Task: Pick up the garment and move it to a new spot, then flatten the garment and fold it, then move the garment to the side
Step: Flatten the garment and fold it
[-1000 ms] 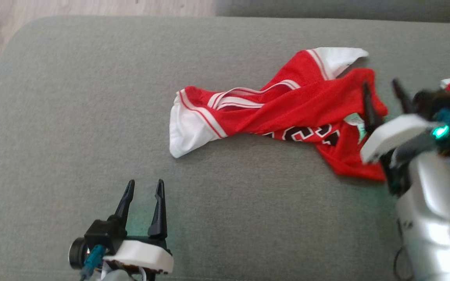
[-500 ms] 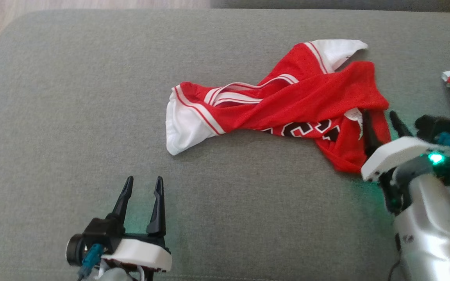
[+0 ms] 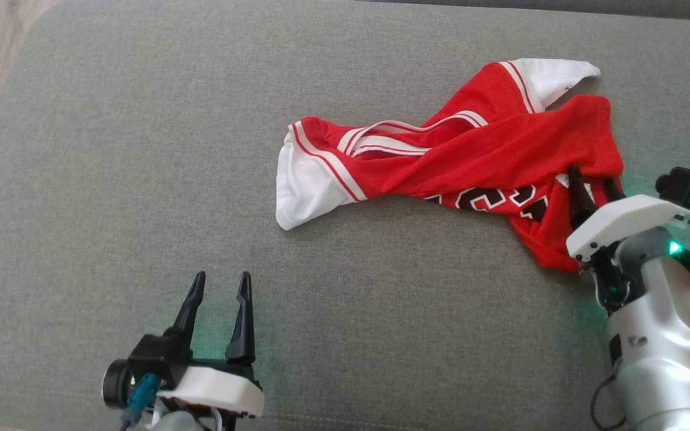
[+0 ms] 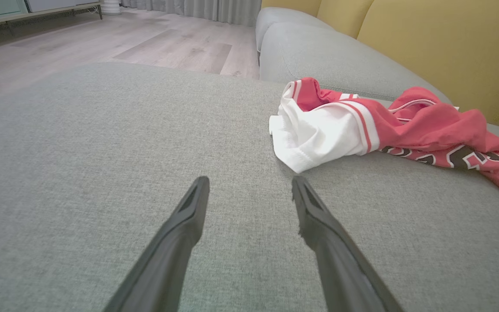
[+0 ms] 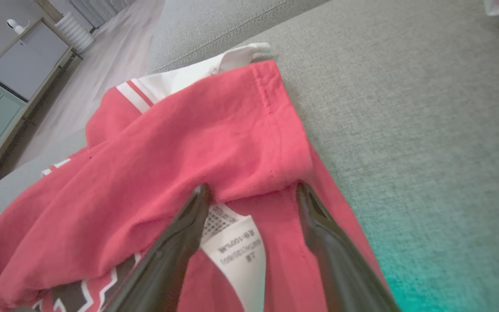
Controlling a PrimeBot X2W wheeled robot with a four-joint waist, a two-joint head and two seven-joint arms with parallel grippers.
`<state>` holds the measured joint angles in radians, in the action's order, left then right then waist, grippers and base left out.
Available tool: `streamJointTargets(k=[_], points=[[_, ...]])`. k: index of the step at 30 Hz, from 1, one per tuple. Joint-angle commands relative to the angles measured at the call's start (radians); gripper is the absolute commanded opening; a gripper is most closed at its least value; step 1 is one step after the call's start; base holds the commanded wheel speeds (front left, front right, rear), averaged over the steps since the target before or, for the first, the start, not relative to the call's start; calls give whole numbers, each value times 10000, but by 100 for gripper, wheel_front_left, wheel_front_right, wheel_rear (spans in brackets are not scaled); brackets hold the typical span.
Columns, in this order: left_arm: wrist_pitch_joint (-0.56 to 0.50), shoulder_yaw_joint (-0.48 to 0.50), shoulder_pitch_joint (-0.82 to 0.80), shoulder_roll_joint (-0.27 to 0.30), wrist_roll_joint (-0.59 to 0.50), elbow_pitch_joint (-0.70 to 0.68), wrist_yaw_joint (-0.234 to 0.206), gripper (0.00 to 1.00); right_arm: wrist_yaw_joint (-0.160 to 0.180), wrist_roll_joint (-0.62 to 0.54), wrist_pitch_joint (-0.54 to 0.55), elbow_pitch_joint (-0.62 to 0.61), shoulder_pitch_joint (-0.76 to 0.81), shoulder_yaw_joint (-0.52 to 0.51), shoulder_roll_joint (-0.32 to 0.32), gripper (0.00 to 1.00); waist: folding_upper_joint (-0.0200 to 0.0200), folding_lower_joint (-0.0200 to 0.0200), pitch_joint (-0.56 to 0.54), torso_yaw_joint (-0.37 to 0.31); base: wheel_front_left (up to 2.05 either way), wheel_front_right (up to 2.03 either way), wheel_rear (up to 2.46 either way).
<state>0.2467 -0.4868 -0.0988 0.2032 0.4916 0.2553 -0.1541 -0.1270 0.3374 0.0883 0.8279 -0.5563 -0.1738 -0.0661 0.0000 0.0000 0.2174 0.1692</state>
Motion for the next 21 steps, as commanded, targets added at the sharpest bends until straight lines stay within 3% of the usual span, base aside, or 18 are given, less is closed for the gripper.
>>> streamJointTargets(k=[1,4,5,7,8,9,10,17,21], points=[[55,259,-345,84,-66,-223,-12,100,-37,89,-148,-219,-551,176,134,100,0,0,-4,5,0,0,0],[61,221,-336,85,-73,-223,-3,100,-37,97,-293,-64,-751,132,115,100,0,0,-5,5,0,0,0],[62,204,-333,86,-74,-217,2,100,-37,90,-326,0,-815,115,116,87,0,0,-8,2,0,0,0],[63,168,-333,86,-77,-204,10,100,-37,112,-346,163,-947,86,101,38,0,0,3,6,0,0,0],[63,151,-339,85,-78,-198,15,100,-37,113,-355,255,-1012,88,67,24,0,0,11,12,0,0,0],[63,151,-339,85,-78,-198,15,100,-37,113,-355,255,-1012,88,67,24,0,0,11,12,0,0,0],[62,136,-344,87,-77,-191,18,100,-37,97,-376,348,-1075,93,22,2,0,0,16,16,0,0,0],[63,130,-304,128,-36,-151,-38,100,-37,-175,-1080,516,-1367,256,-137,0,0,0,-27,-117,0,0,0],[67,164,-241,152,18,-143,-78,100,-37,-62,-1547,-1,-1149,584,-71,0,0,0,-201,-377,0,0,0]])
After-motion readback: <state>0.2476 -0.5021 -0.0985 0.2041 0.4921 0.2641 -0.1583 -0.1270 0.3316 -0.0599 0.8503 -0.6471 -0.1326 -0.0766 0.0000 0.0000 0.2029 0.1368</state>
